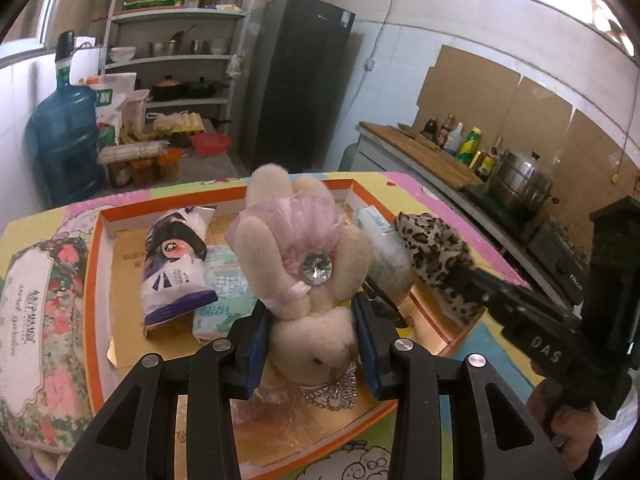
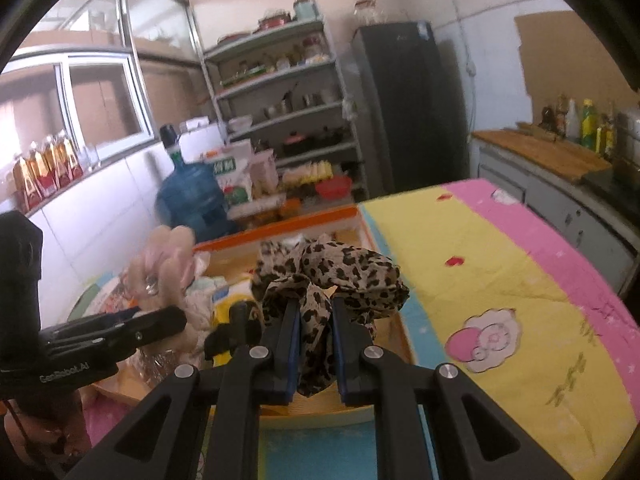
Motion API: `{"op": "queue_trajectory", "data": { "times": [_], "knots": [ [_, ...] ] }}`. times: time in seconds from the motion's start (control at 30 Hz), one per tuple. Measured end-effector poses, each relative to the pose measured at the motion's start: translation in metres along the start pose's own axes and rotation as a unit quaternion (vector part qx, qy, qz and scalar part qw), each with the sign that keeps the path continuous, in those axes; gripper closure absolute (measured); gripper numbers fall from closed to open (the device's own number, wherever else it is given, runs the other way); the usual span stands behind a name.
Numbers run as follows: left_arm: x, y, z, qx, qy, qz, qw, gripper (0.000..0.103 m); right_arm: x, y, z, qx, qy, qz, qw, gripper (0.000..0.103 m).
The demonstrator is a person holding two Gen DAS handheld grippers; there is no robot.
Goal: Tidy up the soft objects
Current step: 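Lower the bunny and scrunchie into the box lid and open both grippers, then lift both open grippers out of the box lid toward the bed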
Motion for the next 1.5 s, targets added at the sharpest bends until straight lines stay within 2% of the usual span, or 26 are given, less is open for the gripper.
{"op": "queue_trajectory", "data": {
  "times": [0.17,0.47,0.53,0.57,0.6,0.67,0.9,1.5],
  "knots": [
    [0.006,0.000,0.001,0.002,-0.003,-0.002,1.0000,0.063,0.020,-0.004,0.002,0.013,0.021,-0.037,0.999,0.088],
    [0.010,-0.001,-0.002,-0.003,-0.017,-0.002,0.9999,0.062,0.021,-0.005,0.008,0.024,0.031,-0.040,0.998,0.087],
    [0.010,-0.001,-0.002,-0.004,-0.020,-0.001,0.9998,0.060,0.021,-0.005,0.007,0.026,0.031,-0.039,0.998,0.079],
    [0.010,-0.002,-0.002,-0.004,-0.019,-0.001,0.9998,0.058,0.021,-0.004,0.008,0.028,0.032,-0.039,0.998,0.068],
    [0.010,-0.002,-0.001,-0.002,-0.017,-0.002,0.9999,0.053,0.021,-0.005,0.008,0.030,0.033,-0.039,0.998,0.057],
    [0.008,-0.003,0.000,0.006,-0.008,0.000,1.0000,0.043,0.019,-0.004,0.008,0.032,0.034,-0.035,0.998,0.050],
    [-0.004,-0.002,0.005,0.015,-0.007,0.022,0.9996,0.035,0.011,-0.005,0.005,0.026,0.032,-0.020,0.999,0.050],
    [-0.044,-0.002,-0.007,0.000,0.001,0.052,0.9987,0.035,-0.022,-0.001,-0.010,0.015,0.028,0.015,0.999,0.050]
  ]
}}
Point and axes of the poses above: each gripper's, at about its wrist camera, not at the fingertips, and x roughly the way its jaws point, z to its right, y to its top, the point moved 2 cm from there along x, roughly the way its jaws point, and after that the axes turned 9 degrees about y, right-handed, at the moved point
